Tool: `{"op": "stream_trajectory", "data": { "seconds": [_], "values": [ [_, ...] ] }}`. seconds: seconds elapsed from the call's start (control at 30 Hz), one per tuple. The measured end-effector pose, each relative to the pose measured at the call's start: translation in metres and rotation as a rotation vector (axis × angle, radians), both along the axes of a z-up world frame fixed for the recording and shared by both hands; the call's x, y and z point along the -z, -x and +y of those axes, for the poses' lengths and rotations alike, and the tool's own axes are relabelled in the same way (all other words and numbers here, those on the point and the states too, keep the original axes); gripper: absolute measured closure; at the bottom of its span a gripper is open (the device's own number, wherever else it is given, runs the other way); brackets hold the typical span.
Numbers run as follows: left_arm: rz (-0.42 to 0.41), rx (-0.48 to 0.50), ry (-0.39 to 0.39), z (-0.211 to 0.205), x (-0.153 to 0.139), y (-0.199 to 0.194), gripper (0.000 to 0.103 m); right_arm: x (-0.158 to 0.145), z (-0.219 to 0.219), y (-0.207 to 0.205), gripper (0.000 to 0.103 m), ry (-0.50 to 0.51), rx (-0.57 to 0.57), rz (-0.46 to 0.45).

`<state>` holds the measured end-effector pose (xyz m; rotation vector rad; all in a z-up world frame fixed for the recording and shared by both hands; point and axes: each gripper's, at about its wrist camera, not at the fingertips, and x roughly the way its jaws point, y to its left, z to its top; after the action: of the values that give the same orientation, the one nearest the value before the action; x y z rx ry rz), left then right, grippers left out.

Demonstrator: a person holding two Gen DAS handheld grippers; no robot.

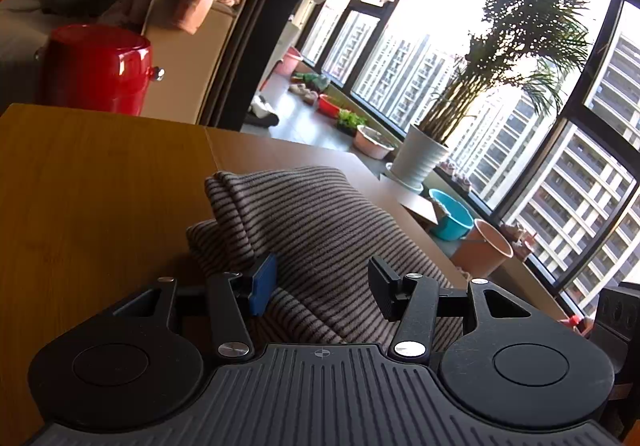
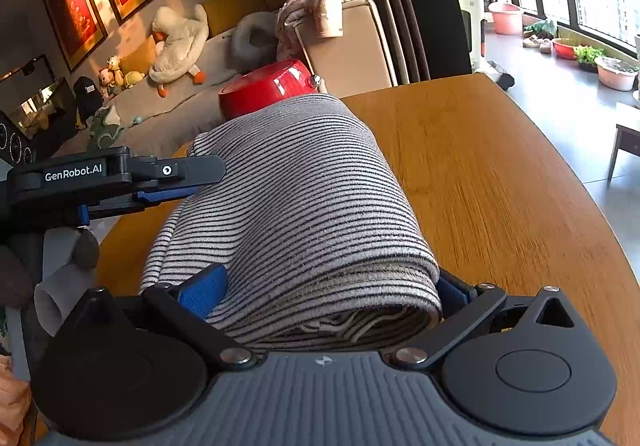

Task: Fold clothes
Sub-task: 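Press the folded sweater roll flat with both grippers, then press and smooth the striped sweater roll with both open grippers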

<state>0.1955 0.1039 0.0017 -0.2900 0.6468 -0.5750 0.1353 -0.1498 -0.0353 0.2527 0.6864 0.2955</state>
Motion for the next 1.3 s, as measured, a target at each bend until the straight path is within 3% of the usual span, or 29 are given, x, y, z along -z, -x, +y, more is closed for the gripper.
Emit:
{"op": "stream_trajectory", "data": {
  "seconds": [1.13, 1.3],
  "values": [
    [-0.001, 0.003, 0.007, 0.004, 0.003, -0.004, 0.047, -0.002, 0.004, 0.003, 0.000, 0.001, 0.010, -0.008],
    [0.013, -0.007, 0.004, 0.008, 0.002, -0.004, 0.048, -0.016, -0.001, 0.000, 0.000, 0.002, -0.004, -0.015]
  ]
}}
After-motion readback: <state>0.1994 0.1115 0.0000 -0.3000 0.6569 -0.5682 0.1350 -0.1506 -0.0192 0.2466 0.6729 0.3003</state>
